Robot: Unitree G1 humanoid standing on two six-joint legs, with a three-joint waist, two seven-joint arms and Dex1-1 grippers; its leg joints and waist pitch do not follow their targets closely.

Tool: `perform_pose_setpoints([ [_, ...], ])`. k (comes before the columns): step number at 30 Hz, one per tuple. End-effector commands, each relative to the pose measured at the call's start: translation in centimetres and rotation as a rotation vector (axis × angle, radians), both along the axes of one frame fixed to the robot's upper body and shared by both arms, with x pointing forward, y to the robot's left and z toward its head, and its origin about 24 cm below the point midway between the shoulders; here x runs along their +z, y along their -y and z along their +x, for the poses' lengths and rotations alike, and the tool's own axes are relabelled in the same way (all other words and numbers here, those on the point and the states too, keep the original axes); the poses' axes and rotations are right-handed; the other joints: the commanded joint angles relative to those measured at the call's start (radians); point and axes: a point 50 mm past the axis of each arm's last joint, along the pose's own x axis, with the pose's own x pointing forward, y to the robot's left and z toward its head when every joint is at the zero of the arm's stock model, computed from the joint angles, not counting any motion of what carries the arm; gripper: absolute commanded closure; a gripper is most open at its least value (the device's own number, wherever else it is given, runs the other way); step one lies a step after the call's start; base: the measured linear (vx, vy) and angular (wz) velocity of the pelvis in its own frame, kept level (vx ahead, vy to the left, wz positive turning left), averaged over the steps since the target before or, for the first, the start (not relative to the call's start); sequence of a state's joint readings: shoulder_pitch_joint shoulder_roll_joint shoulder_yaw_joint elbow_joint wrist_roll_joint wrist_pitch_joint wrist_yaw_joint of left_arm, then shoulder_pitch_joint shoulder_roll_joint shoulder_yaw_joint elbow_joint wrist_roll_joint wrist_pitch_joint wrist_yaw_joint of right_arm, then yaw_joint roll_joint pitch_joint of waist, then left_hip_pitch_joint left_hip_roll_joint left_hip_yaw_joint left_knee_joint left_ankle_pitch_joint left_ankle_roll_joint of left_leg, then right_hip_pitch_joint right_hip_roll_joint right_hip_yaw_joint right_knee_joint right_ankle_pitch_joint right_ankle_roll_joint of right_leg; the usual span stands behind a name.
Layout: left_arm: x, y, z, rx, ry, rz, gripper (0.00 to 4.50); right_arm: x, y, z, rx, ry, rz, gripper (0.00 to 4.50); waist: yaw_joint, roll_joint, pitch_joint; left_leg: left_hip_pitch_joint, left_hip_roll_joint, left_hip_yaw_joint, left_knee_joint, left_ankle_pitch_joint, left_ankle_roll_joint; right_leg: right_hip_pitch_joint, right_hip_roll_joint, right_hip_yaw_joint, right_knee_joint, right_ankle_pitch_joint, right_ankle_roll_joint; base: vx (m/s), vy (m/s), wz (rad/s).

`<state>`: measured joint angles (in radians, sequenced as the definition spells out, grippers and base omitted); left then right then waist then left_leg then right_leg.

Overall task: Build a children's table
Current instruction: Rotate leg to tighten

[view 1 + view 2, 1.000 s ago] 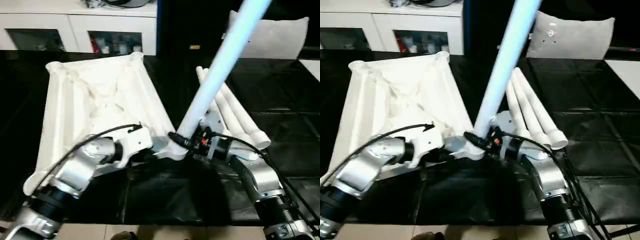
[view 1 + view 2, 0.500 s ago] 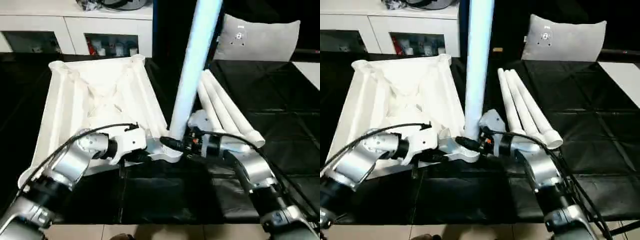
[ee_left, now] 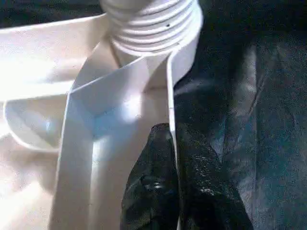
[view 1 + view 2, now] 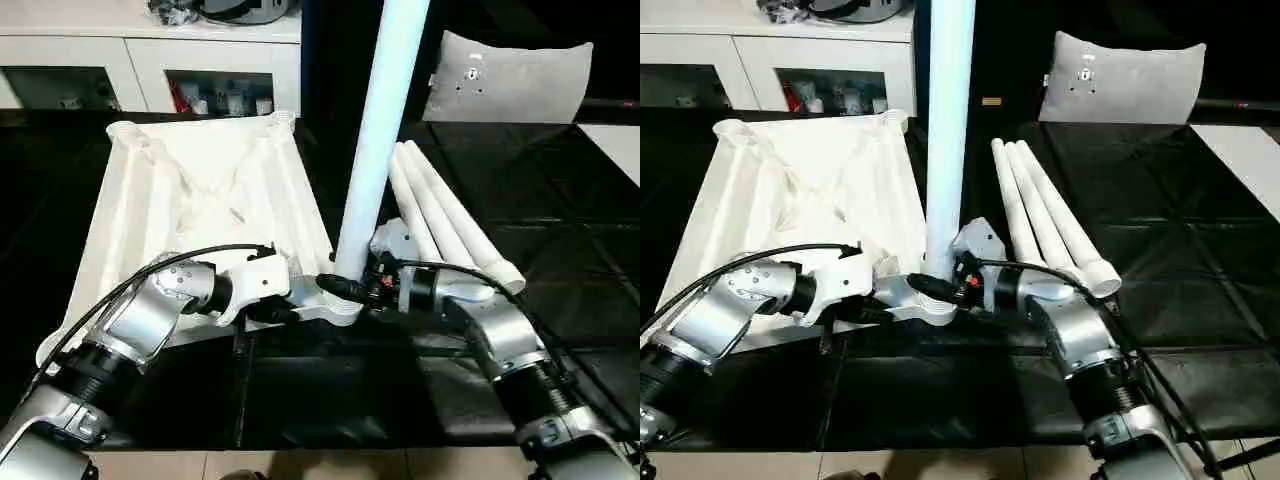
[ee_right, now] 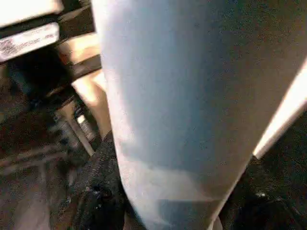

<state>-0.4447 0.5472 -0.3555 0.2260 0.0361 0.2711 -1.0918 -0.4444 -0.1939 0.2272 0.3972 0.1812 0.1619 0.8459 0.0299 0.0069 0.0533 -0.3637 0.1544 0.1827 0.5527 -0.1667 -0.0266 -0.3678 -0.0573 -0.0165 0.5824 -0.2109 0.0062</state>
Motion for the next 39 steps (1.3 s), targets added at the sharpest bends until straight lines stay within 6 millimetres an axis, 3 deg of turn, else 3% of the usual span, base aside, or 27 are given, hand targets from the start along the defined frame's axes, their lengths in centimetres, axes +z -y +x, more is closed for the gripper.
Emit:
perform_pose_setpoints([
  [1,0.5,0.4,-0.3,0.045,0.014,-0.036,4.50,-6.0,1.7,-1.9,-0.117,-0.254,-0.174,2.57,0.000,0.014,-0.021,0.018,0.079,-0.048,-0.089,-0.522,-0.077,-0.009,-0.088,0.041,-0.079,-0.426,-0.189,0.000,0.000,0.00],
  [2,0.3,0.5,-0.8,0.074,-0.001,-0.050,4.50,-6.2,1.7,-1.8,-0.149,-0.258,-0.173,2.57,0.000,0.016,-0.020,0.023,0.078,-0.050,-0.088,-0.544,-0.079,-0.013,-0.090,0.043,-0.083,-0.475,-0.174,0.000,0.000,0.00],
  [5,0.0,1.1,-1.8,0.111,-0.031,-0.078,4.50,-6.3,1.8,-1.5,-0.208,-0.258,-0.174,2.57,-0.005,0.016,-0.015,0.018,0.076,-0.058,-0.091,-0.572,-0.080,-0.016,-0.090,0.042,-0.090,-0.549,-0.145,0.000,0.000,0.00],
  [7,-0.4,3.4,-3.4,0.117,-0.055,-0.106,4.50,-6.4,1.5,-1.0,-0.284,-0.273,-0.164,2.57,-0.016,0.014,-0.013,0.011,0.077,-0.060,-0.095,-0.581,-0.084,-0.017,-0.087,0.040,-0.089,-0.541,-0.142,0.000,0.000,0.00],
  [9,-0.5,5.5,-4.3,0.077,-0.052,-0.103,4.50,-6.4,1.0,-0.8,-0.296,-0.274,-0.169,2.57,-0.020,0.010,-0.012,0.024,0.074,-0.058,-0.088,-0.618,-0.080,-0.031,-0.084,0.042,-0.101,-0.574,-0.128,0.000,0.000,0.00],
  [10,-0.5,5.5,-4.3,0.077,-0.052,-0.103,4.50,-6.4,1.0,-0.8,-0.296,-0.274,-0.169,2.57,-0.019,0.014,-0.012,0.026,0.075,-0.060,-0.088,-0.625,-0.081,-0.032,-0.085,0.043,-0.101,-0.580,-0.125,0.000,0.000,0.00],
  [11,-0.4,6.8,-4.5,0.059,-0.047,-0.101,4.50,-6.4,0.6,-0.6,-0.301,-0.280,-0.173,2.57,-0.020,0.008,-0.008,0.030,0.073,-0.059,-0.087,-0.648,-0.079,-0.039,-0.083,0.041,-0.109,-0.617,-0.109,0.000,0.000,0.00],
  [13,-0.2,7.7,-4.6,0.064,-0.044,-0.105,4.50,-6.4,0.3,-0.6,-0.303,-0.285,-0.176,2.57,-0.021,0.009,-0.005,0.034,0.071,-0.062,-0.085,-0.669,-0.080,-0.043,-0.084,0.040,-0.114,-0.653,-0.095,0.000,0.000,0.00],
  [14,-0.1,8.1,-4.5,0.071,-0.043,-0.109,4.50,-6.4,0.1,-0.5,-0.303,-0.287,-0.177,2.57,-0.022,0.006,0.000,0.042,0.066,-0.066,-0.081,-0.709,-0.080,-0.051,-0.083,0.032,-0.127,-0.730,-0.063,0.000,0.000,0.00],
  [16,0.1,8.2,-4.3,0.117,-0.032,-0.106,4.50,-6.5,-0.1,-0.6,-0.293,-0.296,-0.178,2.57,-0.026,0.011,0.001,0.047,0.066,-0.073,-0.083,-0.756,-0.090,-0.051,-0.079,0.023,-0.129,-0.736,-0.049,0.000,0.000,0.00],
  [18,0.1,8.2,-4.3,0.117,-0.032,-0.106,4.50,-6.5,-0.1,-0.6,-0.293,-0.296,-0.178,2.57,-0.028,0.016,0.004,0.040,0.067,-0.080,-0.096,-0.803,-0.095,-0.040,-0.074,0.013,-0.122,-0.672,-0.053,0.000,0.000,0.00],
  [20,-0.2,7.1,-3.7,0.155,0.006,-0.055,4.50,-6.5,-0.3,-0.7,-0.278,-0.304,-0.178,2.57,-0.028,0.016,0.002,0.041,0.069,-0.082,-0.102,-0.832,-0.098,-0.035,-0.074,0.005,-0.117,-0.631,-0.060,0.000,0.000,0.00],
  [21,-0.3,6.7,-3.5,0.164,0.021,-0.032,4.50,-6.5,-0.3,-0.8,-0.273,-0.304,-0.179,2.57,-0.028,0.023,0.003,0.043,0.071,-0.081,-0.110,-0.864,-0.105,-0.033,-0.071,-0.003,-0.117,-0.604,-0.061,0.000,0.000,0.00],
  [22,-0.3,6.2,-3.3,0.175,0.030,-0.021,4.50,-6.5,-0.3,-0.8,-0.265,-0.300,-0.182,2.57,-0.030,0.024,0.003,0.044,0.071,-0.081,-0.114,-0.884,-0.108,-0.032,-0.070,-0.007,-0.117,-0.586,-0.062,0.000,0.000,0.00],
  [26,-0.1,5.5,-2.9,0.199,0.043,-0.016,4.50,-6.4,-0.4,-0.7,-0.265,-0.302,-0.163,2.57,-0.027,0.019,0.006,0.055,0.065,-0.076,-0.103,-0.869,-0.099,-0.044,-0.081,-0.006,-0.133,-0.649,-0.052,0.000,0.000,0.00],
  [28,-0.1,5.3,-2.7,0.208,0.045,-0.014,4.50,-6.3,-0.5,-0.5,-0.270,-0.294,-0.150,2.57,-0.028,0.020,0.008,0.054,0.066,-0.078,-0.104,-0.867,-0.097,-0.042,-0.083,-0.008,-0.135,-0.670,-0.045,0.000,0.000,0.00],
  [29,-0.1,4.9,-2.4,0.231,0.045,-0.014,4.50,-6.0,-0.6,-0.3,-0.275,-0.285,-0.131,2.22,-0.028,0.023,0.009,0.055,0.065,-0.078,-0.105,-0.874,-0.096,-0.042,-0.081,-0.012,-0.135,-0.679,-0.042,0.000,0.000,0.00],
  [31,-0.1,4.8,-2.1,0.244,0.049,-0.017,4.50,-5.8,-0.6,-0.1,-0.277,-0.273,-0.120,2.01,-0.029,0.024,0.012,0.063,0.064,-0.074,-0.107,-0.893,-0.094,-0.047,-0.074,-0.023,-0.141,-0.686,-0.036,0.000,0.000,0.00],
  [32,-0.1,4.5,-1.8,0.259,0.056,-0.017,4.50,-5.6,-0.6,0.0,-0.281,-0.259,-0.112,2.01,-0.028,0.028,0.011,0.066,0.065,-0.071,-0.112,-0.906,-0.094,-0.043,-0.067,-0.033,-0.140,-0.672,-0.034,0.000,0.000,0.00],
  [34,-0.1,4.4,-1.7,0.266,0.060,-0.017,4.50,-5.5,-0.5,0.1,-0.283,-0.252,-0.108,1.79,-0.022,0.034,0.008,0.051,0.072,-0.057,-0.144,-0.923,-0.096,-0.017,-0.051,-0.050,-0.114,-0.570,-0.050,0.000,0.000,0.00],
  [35,-0.1,4.2,-1.5,0.268,0.072,-0.016,4.50,-5.4,-0.5,0.1,-0.283,-0.240,-0.103,1.62,-0.010,0.038,0.005,0.031,0.083,-0.041,-0.177,-0.929,-0.096,0.008,-0.046,-0.050,-0.069,-0.478,-0.070,0.000,0.000,0.00],
  [36,-0.1,4.0,-1.2,0.274,0.081,-0.019,4.50,-5.2,-0.3,0.1,-0.280,-0.229,-0.086,1.62,0.002,0.034,0.002,0.021,0.088,-0.035,-0.191,-0.915,-0.090,0.019,-0.048,-0.037,-0.035,-0.431,-0.077,0.000,0.000,0.00],
  [37,-0.1,3.9,-1.1,0.275,0.083,-0.019,4.50,-5.2,-0.2,0.1,-0.280,-0.226,-0.082,1.49,0.011,0.013,-0.003,0.063,0.064,-0.017,-0.141,-0.819,-0.094,-0.036,-0.073,-0.009,-0.102,-0.542,-0.078,0.002,-0.054,0.16],
  [38,0.0,3.6,-0.8,0.278,0.095,-0.020,4.50,-4.9,0.0,0.0,-0.267,-0.208,-0.057,1.39,0.015,0.000,-0.001,0.099,0.045,-0.023,-0.078,-0.728,-0.075,-0.077,-0.109,0.003,-0.157,-0.685,-0.065,0.000,0.000,0.00],
  [39,0.0,3.5,-0.7,0.279,0.099,-0.020,4.50,-4.7,0.1,-0.1,-0.260,-0.200,-0.047,1.25,0.022,0.000,0.007,0.089,0.047,-0.051,-0.020,-0.518,-0.013,-0.060,-0.172,0.023,-0.195,-0.832,-0.051,0.000,0.000,0.00],
])
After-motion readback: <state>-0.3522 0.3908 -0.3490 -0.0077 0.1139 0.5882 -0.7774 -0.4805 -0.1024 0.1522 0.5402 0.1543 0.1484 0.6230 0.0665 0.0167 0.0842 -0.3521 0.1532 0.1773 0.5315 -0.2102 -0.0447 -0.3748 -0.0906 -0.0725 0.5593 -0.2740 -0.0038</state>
